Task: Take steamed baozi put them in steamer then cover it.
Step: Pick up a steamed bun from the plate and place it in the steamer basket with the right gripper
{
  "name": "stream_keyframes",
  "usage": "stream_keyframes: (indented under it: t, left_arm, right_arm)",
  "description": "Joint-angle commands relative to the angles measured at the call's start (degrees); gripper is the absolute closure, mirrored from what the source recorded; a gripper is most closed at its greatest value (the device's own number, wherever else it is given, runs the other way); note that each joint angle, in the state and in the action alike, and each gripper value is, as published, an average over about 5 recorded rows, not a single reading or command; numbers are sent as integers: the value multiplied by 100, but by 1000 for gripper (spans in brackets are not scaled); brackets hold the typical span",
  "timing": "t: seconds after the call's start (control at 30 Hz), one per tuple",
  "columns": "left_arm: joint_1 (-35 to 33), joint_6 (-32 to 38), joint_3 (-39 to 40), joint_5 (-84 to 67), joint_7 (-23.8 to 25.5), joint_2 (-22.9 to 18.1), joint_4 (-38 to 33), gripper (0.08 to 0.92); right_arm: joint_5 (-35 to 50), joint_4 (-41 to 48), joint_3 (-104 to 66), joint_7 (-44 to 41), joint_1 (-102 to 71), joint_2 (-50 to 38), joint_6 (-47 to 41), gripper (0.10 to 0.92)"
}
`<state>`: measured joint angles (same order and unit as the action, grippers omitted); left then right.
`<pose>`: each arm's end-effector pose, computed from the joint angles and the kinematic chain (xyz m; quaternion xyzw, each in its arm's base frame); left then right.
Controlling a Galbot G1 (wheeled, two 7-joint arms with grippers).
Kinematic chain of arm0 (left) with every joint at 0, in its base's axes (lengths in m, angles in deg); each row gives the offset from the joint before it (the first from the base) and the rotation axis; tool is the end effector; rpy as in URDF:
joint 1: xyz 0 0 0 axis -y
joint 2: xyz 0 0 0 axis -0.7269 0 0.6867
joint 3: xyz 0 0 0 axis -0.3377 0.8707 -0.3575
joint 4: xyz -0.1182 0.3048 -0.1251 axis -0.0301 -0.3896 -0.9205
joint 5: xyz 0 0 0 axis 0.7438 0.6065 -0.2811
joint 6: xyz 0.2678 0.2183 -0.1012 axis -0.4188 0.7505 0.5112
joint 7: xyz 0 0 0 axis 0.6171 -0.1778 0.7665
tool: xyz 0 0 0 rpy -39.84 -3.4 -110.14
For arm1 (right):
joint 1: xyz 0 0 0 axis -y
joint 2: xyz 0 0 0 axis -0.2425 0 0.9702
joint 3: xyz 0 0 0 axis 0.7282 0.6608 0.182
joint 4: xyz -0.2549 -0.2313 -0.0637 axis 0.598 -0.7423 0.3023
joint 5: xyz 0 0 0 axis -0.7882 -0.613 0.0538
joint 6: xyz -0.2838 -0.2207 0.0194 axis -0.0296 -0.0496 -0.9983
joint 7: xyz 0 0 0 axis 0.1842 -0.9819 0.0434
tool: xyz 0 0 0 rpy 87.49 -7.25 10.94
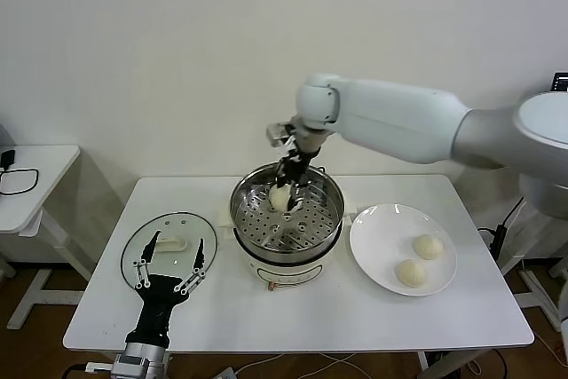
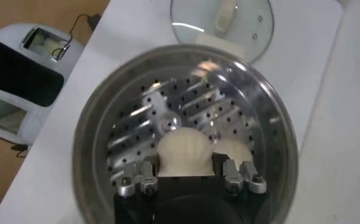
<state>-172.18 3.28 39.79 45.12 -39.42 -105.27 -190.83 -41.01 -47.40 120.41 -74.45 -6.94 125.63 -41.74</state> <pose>0.1570 0.0266 -0.2992 0.0330 0.9901 0.1098 0.0812 0.5840 0.1692 -0.0463 0.6362 -0.4445 0.5559 0.2977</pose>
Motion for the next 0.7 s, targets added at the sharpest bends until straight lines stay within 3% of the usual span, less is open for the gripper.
stream_keyframes:
  t: [0.03,0.47,0.7]
  left_arm:
    - [4,7,-6,-3,-3,3,38,177]
    - [10,27,-40,-8,-9,4,51,177]
    - [-3,32,-70,-13,-18,11,49,177]
  right_arm:
    - [96,86,162,326,-220,461,-120,423]
    - [-14,226,175,580,-488,593,-166,417]
    - [-16,247,141,699,-583,609,-176,344]
